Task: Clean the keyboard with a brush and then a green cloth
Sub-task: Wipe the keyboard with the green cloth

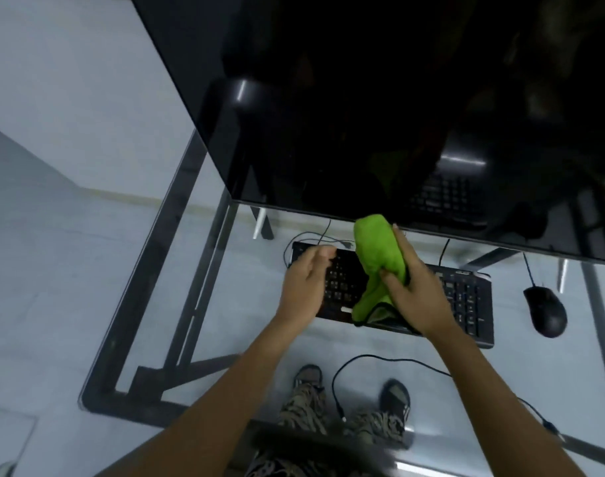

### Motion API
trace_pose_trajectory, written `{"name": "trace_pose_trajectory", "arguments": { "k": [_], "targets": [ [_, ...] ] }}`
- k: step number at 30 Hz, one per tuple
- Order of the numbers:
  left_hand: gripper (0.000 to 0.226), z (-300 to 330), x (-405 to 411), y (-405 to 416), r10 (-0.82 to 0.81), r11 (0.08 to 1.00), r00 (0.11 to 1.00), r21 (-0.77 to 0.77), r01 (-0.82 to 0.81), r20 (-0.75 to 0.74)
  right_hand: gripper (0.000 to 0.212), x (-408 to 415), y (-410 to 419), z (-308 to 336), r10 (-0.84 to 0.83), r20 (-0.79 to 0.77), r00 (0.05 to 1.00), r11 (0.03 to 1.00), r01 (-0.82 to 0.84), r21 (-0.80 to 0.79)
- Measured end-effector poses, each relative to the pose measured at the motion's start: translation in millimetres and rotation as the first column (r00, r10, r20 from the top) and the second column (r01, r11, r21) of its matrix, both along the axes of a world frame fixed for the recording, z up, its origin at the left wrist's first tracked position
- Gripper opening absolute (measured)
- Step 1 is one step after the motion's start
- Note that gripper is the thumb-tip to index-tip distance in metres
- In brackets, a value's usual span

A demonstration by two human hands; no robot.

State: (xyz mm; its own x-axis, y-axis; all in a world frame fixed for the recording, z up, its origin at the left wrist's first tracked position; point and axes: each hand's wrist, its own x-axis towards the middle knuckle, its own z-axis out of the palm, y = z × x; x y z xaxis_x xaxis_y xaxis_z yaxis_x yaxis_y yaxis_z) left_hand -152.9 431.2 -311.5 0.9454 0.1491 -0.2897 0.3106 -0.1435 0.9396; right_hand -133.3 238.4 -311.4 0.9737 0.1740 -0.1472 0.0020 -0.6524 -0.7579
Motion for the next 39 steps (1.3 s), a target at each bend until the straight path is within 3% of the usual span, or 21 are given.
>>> {"name": "trace_pose_trajectory", "arguments": {
  "k": [2,4,7,11,13,16,18,22,26,30,35,39],
  "targets": [
    [0.028,-33,-10,23,0.111,0.929,0.983,0.337,-0.154,0.143,0.073,11,9,-12,0.018,0.024,1.0,0.978,-0.012,-0.209],
    [0.035,-70,-20,40,0.137,0.829,0.976,0.521,-0.206,0.167,0.074,18,21,-24,0.088,0.013,0.996,0.889,-0.073,-0.452],
    [0.056,-109,-31,45,-0.009,0.722,1.0,0.692,-0.014,0.03,0.074,19,44,-51,0.148,-0.05,0.988,0.765,-0.146,-0.627],
    [0.055,-122,-39,40,-0.109,0.6,0.993,0.793,0.104,-0.048,0.061,7,61,-73,0.087,0.152,0.985,0.71,0.046,-0.703],
    [0.055,-122,-40,39,-0.116,0.583,0.993,0.807,0.096,-0.034,0.053,2,72,-77,0.062,0.254,0.965,0.713,0.135,-0.688],
    [0.054,-120,-38,37,-0.035,0.71,0.998,0.704,-0.009,0.048,0.051,1,89,-80,0.018,0.294,0.956,0.719,0.192,-0.668],
    [0.051,-120,-38,36,0.036,0.767,0.995,0.636,-0.088,0.095,0.051,-1,90,-78,0.065,0.293,0.954,0.722,0.158,-0.673],
    [0.048,-120,-40,39,0.025,0.77,0.991,0.63,-0.103,0.131,0.058,7,60,-75,0.21,0.29,0.934,0.715,0.055,-0.697],
    [0.051,-117,-39,43,0.004,0.739,0.995,0.67,-0.071,0.102,0.068,16,6,-69,-0.006,0.273,0.962,0.744,0.187,-0.642],
    [0.052,-122,-40,41,-0.025,0.715,0.998,0.699,-0.028,0.065,0.059,14,22,-62,-0.103,0.206,0.973,0.745,0.213,-0.632],
    [0.052,-122,-40,44,-0.035,0.697,0.996,0.716,-0.034,0.081,0.056,11,130,-59,0.088,0.195,0.977,0.826,0.038,-0.562],
    [0.051,-119,-40,43,-0.011,0.722,0.996,0.69,-0.056,0.092,0.058,24,97,-60,0.212,0.217,0.953,0.817,-0.05,-0.575]
  ]
}}
